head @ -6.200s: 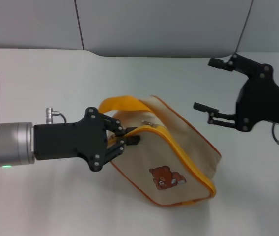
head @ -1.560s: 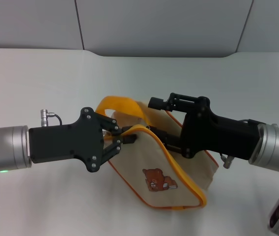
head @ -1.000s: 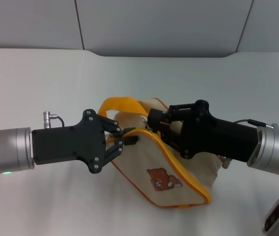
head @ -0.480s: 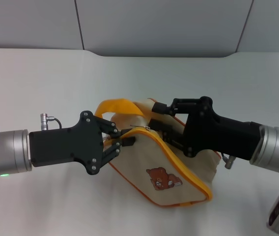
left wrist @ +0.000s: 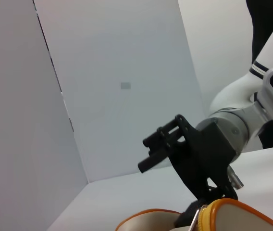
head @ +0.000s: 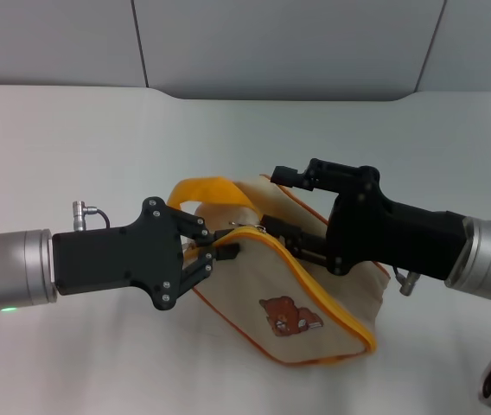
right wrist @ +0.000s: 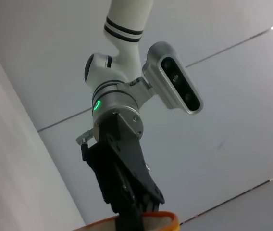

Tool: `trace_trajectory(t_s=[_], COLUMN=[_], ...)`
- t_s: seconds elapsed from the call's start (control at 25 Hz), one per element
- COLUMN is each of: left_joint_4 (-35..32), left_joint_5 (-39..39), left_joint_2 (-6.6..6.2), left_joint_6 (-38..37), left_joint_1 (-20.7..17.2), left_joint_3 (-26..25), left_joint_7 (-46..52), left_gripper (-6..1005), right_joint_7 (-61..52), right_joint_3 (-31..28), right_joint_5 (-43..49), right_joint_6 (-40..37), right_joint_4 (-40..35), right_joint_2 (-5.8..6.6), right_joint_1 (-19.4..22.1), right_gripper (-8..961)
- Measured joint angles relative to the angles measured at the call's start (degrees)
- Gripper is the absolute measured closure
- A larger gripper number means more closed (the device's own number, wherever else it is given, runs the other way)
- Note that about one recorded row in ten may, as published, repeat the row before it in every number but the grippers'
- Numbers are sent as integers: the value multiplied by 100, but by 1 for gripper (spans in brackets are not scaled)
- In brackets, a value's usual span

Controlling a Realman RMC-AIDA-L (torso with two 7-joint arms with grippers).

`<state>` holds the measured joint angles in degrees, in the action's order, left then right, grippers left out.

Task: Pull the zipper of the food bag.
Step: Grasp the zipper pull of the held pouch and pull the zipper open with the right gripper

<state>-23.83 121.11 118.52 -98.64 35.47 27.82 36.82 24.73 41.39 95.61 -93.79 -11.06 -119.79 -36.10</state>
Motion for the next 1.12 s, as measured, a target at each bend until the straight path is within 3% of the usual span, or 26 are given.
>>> trace_trajectory(t_s=[0.52, 0.84, 1.12], left_joint_4=[-32, -78, -79], left_joint_5=[-4, -34, -30], left_joint_2=[-9, -97, -72], left_joint_6=[-33, -159, -189], left_joint_1=[47, 26, 37], left_joint_3=[-44, -57, -7], left_joint_7=[42, 173, 176], left_gripper=[925, 924, 922], right_joint_7=[0, -26, -54], right_joint_3=[208, 154, 168], right_joint_5=[13, -4, -129], right_joint_6=[-6, -55, -66], right_joint_4=[-76, -61, -52], right_joint_2=[-9, -10, -9], right_joint_1=[-84, 75, 62], right_gripper=[366, 367, 367])
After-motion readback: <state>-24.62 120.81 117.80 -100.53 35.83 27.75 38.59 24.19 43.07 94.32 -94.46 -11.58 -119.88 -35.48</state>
